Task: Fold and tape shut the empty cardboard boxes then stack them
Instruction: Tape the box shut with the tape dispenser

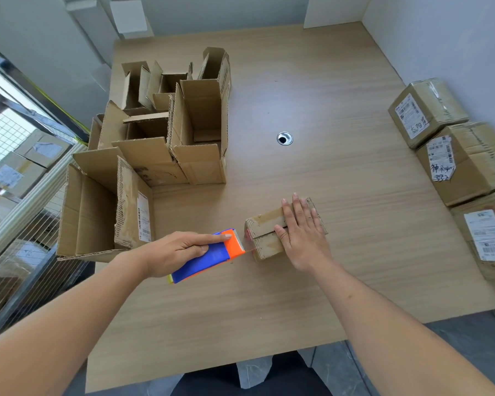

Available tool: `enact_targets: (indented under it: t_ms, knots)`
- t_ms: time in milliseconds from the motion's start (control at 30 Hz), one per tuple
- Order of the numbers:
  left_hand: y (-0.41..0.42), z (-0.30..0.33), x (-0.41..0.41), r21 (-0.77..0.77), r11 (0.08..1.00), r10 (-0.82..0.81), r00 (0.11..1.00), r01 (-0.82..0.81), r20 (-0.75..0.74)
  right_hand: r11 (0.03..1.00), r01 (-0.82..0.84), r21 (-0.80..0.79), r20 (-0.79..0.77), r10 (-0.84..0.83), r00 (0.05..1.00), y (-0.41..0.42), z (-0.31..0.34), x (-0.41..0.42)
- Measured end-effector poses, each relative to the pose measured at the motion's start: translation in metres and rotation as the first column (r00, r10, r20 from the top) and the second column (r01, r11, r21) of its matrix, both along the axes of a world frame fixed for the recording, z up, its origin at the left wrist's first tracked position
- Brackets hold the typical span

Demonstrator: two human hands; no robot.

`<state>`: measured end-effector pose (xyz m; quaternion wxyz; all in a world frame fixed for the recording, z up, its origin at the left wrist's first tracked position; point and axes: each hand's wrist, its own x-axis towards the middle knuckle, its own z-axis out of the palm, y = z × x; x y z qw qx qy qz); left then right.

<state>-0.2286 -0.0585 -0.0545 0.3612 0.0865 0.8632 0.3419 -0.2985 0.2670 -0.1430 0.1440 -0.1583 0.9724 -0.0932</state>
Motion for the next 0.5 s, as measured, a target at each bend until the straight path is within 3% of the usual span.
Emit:
enact_targets:
  t_ms: [233,500]
  knots:
    - [0.002,-0.005,-0.003,-0.106,0.993,-0.042,0.998,0.046,0.039,1.0,0.002,-0.003,0.031,-0.002,1.0,-0.003,0.005,-0.001]
    - [0.035,-0.027,-0.012,-0.184,0.983,-0.02,0.999,0.015,-0.029,0.996,0.08,0.028,0.113,-0.083,0.99,-0.02,0.023,-0.006]
